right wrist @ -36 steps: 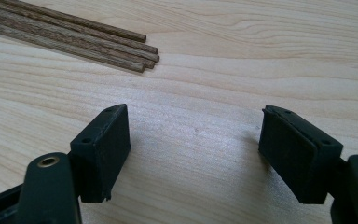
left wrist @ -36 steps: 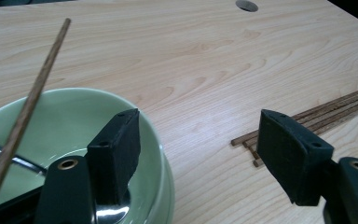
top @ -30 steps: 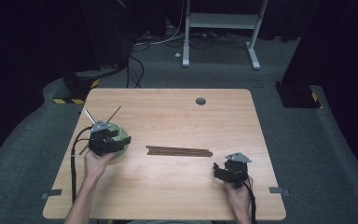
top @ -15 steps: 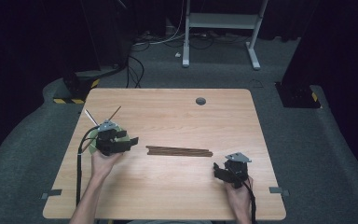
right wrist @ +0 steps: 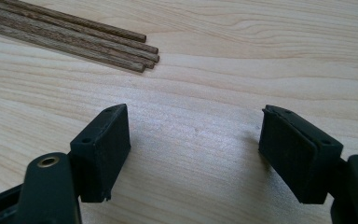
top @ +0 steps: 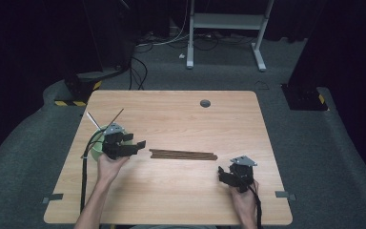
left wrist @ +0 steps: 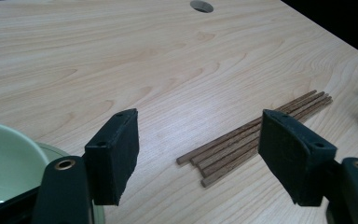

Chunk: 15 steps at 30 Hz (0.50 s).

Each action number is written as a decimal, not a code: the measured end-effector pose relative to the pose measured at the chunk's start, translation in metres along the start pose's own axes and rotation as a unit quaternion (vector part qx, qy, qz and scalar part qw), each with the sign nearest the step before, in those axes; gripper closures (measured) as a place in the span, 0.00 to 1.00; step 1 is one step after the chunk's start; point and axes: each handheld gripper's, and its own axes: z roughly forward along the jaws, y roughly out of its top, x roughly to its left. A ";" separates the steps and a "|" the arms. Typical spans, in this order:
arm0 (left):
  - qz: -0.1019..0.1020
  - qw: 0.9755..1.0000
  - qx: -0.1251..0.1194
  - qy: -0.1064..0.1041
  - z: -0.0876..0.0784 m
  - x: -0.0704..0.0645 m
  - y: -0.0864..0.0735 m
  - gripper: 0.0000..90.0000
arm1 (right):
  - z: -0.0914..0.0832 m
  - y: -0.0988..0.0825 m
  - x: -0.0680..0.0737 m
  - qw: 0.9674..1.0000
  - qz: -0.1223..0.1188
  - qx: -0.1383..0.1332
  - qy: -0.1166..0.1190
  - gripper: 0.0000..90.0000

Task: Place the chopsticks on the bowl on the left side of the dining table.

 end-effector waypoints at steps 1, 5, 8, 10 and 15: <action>0.009 1.000 0.005 0.005 0.002 -0.002 0.000 0.32 | 0.000 0.000 0.000 1.000 0.000 0.000 0.000 0.27; 0.020 1.000 0.010 0.006 0.004 -0.007 0.000 0.32 | 0.000 0.000 0.000 1.000 0.000 0.000 0.000 0.27; 0.020 1.000 0.012 0.001 0.006 -0.009 0.001 0.31 | 0.000 0.000 0.000 1.000 0.000 0.000 0.000 0.27; 0.021 1.000 0.015 0.002 0.007 -0.010 0.002 0.31 | 0.000 0.000 0.000 1.000 0.000 0.000 0.000 0.27; 0.024 1.000 0.018 0.003 0.011 -0.015 0.002 0.31 | 0.000 0.000 0.000 1.000 0.000 0.000 0.000 0.27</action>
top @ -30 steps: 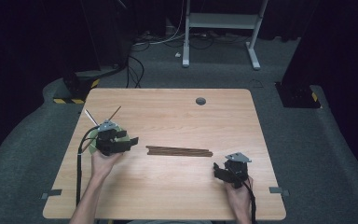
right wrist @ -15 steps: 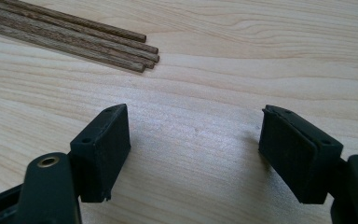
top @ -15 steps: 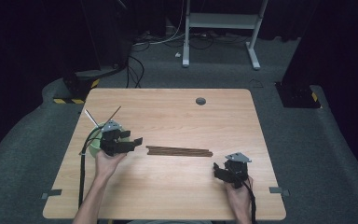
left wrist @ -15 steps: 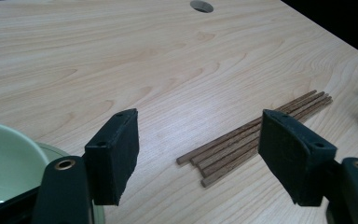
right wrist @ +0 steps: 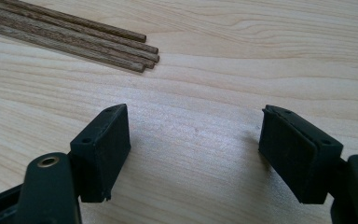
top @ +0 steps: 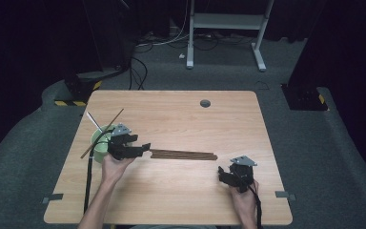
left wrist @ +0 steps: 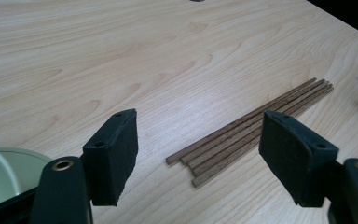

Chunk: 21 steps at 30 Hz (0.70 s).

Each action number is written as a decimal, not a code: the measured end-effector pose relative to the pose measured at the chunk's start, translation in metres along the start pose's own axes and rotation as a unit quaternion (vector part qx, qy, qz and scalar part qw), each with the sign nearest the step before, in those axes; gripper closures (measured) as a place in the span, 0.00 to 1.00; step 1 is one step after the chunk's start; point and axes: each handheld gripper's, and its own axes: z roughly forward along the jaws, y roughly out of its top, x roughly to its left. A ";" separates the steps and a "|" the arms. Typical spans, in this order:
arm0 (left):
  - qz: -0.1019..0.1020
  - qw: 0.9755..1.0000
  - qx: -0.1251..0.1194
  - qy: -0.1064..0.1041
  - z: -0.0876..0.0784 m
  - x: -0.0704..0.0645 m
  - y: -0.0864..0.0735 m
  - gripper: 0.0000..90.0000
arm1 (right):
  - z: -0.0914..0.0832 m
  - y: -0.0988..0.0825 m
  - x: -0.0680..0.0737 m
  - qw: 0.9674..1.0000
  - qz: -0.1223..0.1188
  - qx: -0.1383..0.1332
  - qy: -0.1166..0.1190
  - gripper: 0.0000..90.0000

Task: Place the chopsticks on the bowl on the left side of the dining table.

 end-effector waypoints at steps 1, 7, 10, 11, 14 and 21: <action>-0.001 1.000 0.000 0.000 0.001 -0.001 0.000 0.31 | 0.000 0.000 0.000 1.000 0.000 0.000 0.000 0.27; 0.005 1.000 0.004 -0.006 0.007 -0.007 0.001 0.31 | 0.000 0.000 0.000 1.000 0.000 0.000 0.000 0.27; 0.009 1.000 0.005 -0.009 0.009 -0.009 0.002 0.32 | 0.000 0.000 0.000 1.000 0.000 0.000 0.000 0.27; 0.008 1.000 0.004 -0.012 0.011 -0.011 0.002 0.32 | 0.000 0.000 0.000 1.000 0.000 0.000 0.000 0.27; 0.011 1.000 0.003 -0.016 0.014 -0.013 0.003 0.32 | 0.000 0.000 0.000 1.000 0.000 0.000 0.000 0.27; 0.016 1.000 0.006 -0.025 0.021 -0.021 0.006 0.33 | 0.000 0.000 0.000 1.000 0.000 0.000 0.000 0.27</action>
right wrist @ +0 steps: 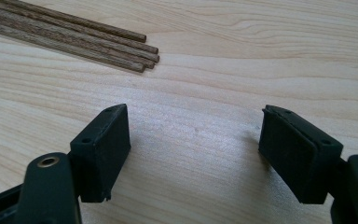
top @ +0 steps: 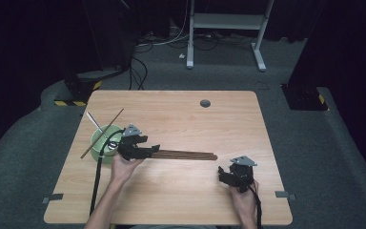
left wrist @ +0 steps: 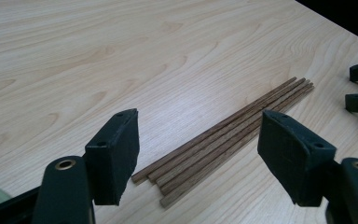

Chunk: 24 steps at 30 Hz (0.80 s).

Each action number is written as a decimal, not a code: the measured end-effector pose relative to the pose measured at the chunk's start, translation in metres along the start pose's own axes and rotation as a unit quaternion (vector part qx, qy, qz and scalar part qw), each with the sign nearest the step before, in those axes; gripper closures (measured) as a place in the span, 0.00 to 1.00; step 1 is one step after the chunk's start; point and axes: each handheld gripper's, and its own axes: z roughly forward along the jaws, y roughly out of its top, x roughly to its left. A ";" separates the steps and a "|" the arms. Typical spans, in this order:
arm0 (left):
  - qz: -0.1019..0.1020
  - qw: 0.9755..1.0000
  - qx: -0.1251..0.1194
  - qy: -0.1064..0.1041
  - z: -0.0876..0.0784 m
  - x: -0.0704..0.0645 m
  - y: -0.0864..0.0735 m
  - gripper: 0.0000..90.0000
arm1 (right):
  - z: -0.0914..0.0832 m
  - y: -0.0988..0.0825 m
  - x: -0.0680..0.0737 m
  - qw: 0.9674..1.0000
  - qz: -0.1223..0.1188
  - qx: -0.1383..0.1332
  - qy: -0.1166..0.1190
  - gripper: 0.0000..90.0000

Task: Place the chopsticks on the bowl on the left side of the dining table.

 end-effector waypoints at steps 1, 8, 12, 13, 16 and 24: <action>0.002 1.000 0.002 0.000 0.002 -0.001 0.000 0.33 | 0.000 0.000 0.000 1.000 0.000 0.000 0.000 0.27; 0.010 1.000 0.009 -0.008 0.013 -0.009 0.003 0.34 | 0.000 0.000 0.000 1.000 0.000 0.000 0.000 0.27; 0.011 1.000 0.010 -0.011 0.017 -0.012 0.003 0.34 | 0.000 0.000 0.000 1.000 0.000 0.000 0.000 0.27; 0.011 1.000 0.010 -0.011 0.017 -0.012 0.003 0.33 | 0.000 0.000 0.000 1.000 0.000 0.000 0.000 0.27; 0.014 1.000 0.011 -0.013 0.021 -0.016 0.004 0.33 | 0.000 0.000 0.000 1.000 0.000 0.000 0.000 0.27; 0.030 0.999 0.029 -0.014 0.038 -0.026 0.006 0.33 | 0.000 0.000 0.000 1.000 0.000 0.000 0.000 0.27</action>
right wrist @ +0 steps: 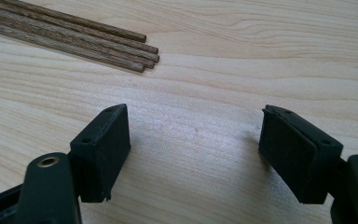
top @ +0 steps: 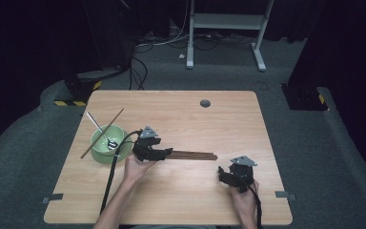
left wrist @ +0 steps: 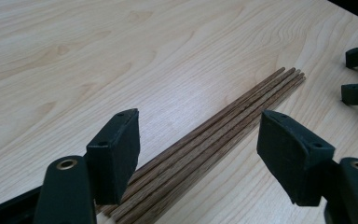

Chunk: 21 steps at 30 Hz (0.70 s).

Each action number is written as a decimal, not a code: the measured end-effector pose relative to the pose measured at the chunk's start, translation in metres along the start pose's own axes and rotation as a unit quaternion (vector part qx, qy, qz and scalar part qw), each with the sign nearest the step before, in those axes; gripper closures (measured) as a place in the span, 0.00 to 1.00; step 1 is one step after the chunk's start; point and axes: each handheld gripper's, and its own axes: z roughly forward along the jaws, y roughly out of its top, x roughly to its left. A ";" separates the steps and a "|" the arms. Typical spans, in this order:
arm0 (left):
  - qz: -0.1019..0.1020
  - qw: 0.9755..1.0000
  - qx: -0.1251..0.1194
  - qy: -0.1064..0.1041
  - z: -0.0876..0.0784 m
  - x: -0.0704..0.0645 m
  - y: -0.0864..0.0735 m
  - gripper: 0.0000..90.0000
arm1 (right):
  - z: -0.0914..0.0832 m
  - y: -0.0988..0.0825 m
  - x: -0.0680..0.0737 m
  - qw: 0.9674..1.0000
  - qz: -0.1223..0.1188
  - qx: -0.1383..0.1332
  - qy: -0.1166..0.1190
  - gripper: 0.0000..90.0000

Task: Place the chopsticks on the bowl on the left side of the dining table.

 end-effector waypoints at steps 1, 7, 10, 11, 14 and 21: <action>0.000 1.000 0.000 0.000 0.000 0.000 0.000 0.33 | 0.000 0.000 0.000 1.000 0.000 0.000 0.000 0.27; 0.000 1.000 0.009 -0.008 0.017 -0.006 0.003 0.34 | 0.000 0.000 0.000 1.000 0.000 0.000 0.000 0.27; 0.004 1.000 0.011 -0.002 0.024 -0.008 0.005 0.35 | 0.000 0.000 0.000 1.000 0.000 0.000 0.000 0.27; 0.002 1.000 0.012 -0.002 0.026 -0.009 0.006 0.35 | 0.000 0.000 0.000 1.000 0.001 0.000 0.000 0.27; 0.003 1.000 0.019 -0.002 0.034 -0.010 0.007 0.35 | 0.000 0.000 0.000 1.000 0.000 0.000 0.000 0.27; 0.004 0.999 0.032 0.005 0.048 -0.015 0.008 0.37 | 0.000 0.000 0.000 1.000 0.001 0.000 0.000 0.27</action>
